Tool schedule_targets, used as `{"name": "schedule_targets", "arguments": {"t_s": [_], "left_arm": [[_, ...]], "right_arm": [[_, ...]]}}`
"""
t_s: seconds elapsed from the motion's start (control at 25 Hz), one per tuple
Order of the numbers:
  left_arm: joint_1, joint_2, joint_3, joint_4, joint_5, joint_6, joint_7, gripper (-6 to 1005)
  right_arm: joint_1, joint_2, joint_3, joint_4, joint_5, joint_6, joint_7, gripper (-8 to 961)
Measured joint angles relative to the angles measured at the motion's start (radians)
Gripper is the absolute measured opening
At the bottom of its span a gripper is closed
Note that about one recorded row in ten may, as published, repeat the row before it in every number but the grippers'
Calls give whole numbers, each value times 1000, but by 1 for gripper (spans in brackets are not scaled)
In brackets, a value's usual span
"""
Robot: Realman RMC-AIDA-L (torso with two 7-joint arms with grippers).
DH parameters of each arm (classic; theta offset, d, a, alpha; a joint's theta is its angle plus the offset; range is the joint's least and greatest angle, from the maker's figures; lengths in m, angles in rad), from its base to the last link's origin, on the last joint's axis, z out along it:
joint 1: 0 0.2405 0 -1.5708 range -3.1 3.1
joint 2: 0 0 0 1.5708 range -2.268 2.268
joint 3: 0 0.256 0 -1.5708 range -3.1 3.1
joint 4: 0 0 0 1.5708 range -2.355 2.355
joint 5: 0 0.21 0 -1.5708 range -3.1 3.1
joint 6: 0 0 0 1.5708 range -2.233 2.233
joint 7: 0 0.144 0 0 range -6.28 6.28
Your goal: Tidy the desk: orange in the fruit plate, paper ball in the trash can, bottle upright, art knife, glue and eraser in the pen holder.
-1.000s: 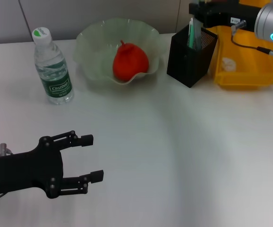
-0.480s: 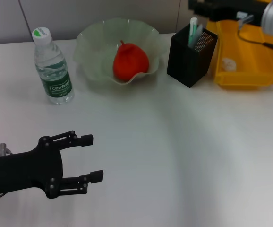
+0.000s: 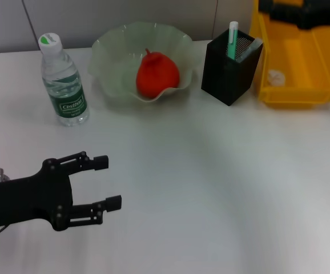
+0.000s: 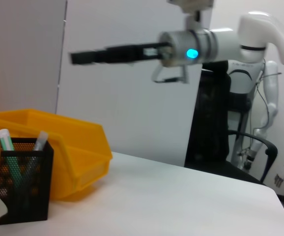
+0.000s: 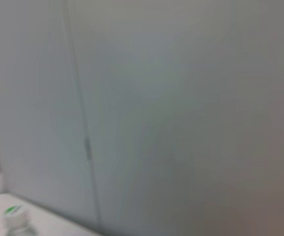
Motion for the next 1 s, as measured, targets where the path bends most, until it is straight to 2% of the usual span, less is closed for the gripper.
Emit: {"name": "schedule_targets", "arguments": {"t_s": [0.04,0.28,0.44,0.48,0.64,0.76,0.84,0.88,1.0], "left_arm": [[0,0,-9,-1,-1,0,-3,827],[7,3,-28,-1,-2,3,-33,827],[15,9,-48,-2,2,5,-72,827],[20,10,-49,-2,3,6,-75,827],[28,17,-41,-3,19,9,-102,827],[27,22,-40,-3,34,14,-119,827],[22,36,-40,-5,49,31,-136,827],[22,36,-40,-5,49,31,-136,827],[11,56,-40,-11,60,58,-152,827]], "right_arm": [[-37,0,4,-27,0,-63,12,633],[-93,6,52,-39,11,-216,6,730],[-122,6,115,42,35,-375,-110,788],[-122,6,115,42,35,-375,-110,788],[-150,2,184,173,69,-499,-279,789],[-153,0,209,222,63,-529,-326,785],[-153,-5,226,285,34,-555,-377,784],[-153,-5,226,285,34,-555,-377,784],[-153,-6,228,311,-5,-569,-414,784]]}}
